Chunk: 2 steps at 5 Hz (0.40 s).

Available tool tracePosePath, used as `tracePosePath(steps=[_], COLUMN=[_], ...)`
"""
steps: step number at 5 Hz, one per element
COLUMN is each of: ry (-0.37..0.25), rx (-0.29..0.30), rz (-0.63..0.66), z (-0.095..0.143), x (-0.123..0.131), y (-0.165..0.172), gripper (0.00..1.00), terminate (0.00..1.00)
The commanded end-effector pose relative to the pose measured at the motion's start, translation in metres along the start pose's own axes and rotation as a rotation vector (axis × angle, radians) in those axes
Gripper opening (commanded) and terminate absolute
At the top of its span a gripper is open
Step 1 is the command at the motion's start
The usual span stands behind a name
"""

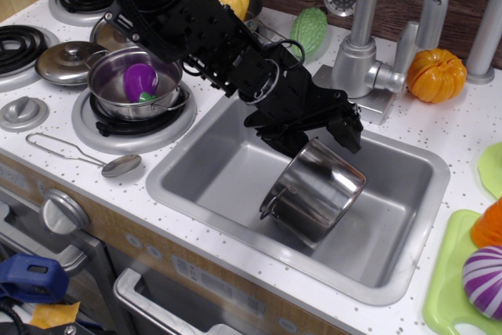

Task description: Flip pot upright in sink

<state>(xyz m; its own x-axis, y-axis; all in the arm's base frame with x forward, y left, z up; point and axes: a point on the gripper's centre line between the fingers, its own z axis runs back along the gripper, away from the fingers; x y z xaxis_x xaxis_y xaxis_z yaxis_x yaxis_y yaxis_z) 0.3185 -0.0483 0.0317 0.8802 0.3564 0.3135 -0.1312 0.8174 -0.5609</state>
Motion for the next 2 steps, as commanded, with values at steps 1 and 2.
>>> tracePosePath(steps=[1,2], ry=[-0.023,-0.031], rx=[-0.023,-0.008], rz=[-0.021,-0.014], z=[0.0033,0.0012], x=[0.006,0.0038], y=[-0.005,-0.005], gripper=[1.0,1.0], terminate=[0.0,0.0])
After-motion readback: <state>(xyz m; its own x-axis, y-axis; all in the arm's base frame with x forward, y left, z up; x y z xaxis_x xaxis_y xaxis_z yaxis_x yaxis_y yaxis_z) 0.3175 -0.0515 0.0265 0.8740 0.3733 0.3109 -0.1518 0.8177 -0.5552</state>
